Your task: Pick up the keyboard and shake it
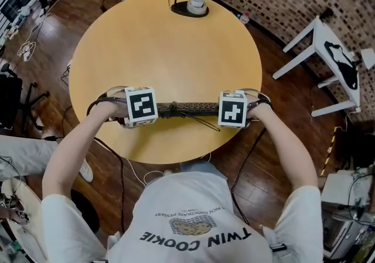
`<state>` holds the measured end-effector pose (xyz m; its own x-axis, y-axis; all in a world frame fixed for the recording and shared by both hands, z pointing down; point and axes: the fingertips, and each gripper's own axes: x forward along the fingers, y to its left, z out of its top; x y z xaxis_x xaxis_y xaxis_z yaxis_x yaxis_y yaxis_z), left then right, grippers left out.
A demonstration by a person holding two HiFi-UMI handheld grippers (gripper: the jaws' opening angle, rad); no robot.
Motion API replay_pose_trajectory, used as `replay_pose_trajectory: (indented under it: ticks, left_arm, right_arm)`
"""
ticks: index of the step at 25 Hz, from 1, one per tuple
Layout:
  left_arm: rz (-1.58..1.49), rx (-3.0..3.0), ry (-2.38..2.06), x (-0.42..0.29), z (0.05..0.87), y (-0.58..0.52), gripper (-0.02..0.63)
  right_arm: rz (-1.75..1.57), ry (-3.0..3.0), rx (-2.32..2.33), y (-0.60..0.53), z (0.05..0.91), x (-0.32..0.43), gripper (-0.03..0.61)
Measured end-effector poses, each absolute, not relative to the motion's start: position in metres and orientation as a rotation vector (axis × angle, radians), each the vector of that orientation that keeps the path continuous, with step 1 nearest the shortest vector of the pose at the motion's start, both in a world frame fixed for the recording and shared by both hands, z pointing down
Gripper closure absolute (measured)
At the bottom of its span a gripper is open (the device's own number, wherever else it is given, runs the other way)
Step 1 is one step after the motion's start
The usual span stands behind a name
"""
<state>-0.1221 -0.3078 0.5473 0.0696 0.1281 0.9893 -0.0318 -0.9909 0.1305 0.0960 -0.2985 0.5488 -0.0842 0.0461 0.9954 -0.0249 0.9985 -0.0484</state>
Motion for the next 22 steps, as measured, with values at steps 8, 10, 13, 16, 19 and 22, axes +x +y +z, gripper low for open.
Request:
replay_pose_trajectory:
  ticks: [8, 10, 13, 16, 19, 22]
  left_arm:
    - [1.939, 2.043, 0.327, -0.126, 0.535, -0.321, 0.492]
    - [1.925, 2.028, 0.335, -0.126, 0.533, -0.329, 0.495]
    - [1.940, 2.021, 0.338, -0.126, 0.531, -0.343, 0.500]
    - [1.979, 2.029, 0.320, -0.126, 0.532, -0.356, 0.506]
    - [2.024, 2.068, 0.283, -0.123, 0.534, -0.374, 0.512]
    - [2.089, 2.089, 0.246, -0.124, 0.540, -0.390, 0.511]
  right_arm:
    - [0.334, -1.643, -0.188, -0.313, 0.538, 0.101, 0.474]
    - [0.378, -1.642, -0.221, -0.321, 0.536, 0.101, 0.472]
    - [0.439, -1.635, -0.251, -0.335, 0.535, 0.100, 0.472]
    - [0.465, -1.616, -0.267, -0.347, 0.538, 0.098, 0.472]
    - [0.463, -1.611, -0.273, -0.363, 0.543, 0.099, 0.472]
    - [0.482, -1.649, -0.242, -0.384, 0.548, 0.098, 0.472]
